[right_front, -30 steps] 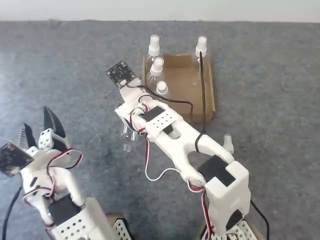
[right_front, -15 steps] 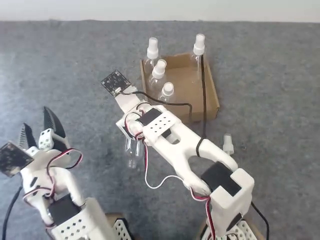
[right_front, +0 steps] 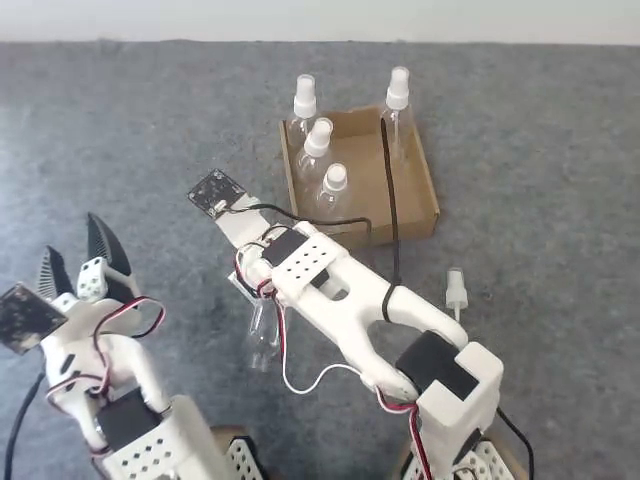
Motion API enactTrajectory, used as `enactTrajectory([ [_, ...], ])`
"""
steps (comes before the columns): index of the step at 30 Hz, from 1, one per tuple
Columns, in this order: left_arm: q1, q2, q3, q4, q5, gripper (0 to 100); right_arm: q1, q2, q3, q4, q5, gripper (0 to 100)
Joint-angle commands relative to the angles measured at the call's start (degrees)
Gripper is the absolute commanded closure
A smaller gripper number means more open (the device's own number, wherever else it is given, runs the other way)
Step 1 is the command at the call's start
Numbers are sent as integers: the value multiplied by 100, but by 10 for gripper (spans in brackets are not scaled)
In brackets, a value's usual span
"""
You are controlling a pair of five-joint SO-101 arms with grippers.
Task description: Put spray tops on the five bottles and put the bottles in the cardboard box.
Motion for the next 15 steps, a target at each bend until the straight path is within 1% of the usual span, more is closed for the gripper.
enactTrajectory([
  [1,-18,-70,-48,-193,62,786,-48,-602,-105,382,9,832],
  [8,-18,-70,-48,-193,62,786,-22,-1288,-79,1411,9,832],
  [15,-18,-70,-48,-193,62,786,-13,-1490,-79,2448,9,832],
])
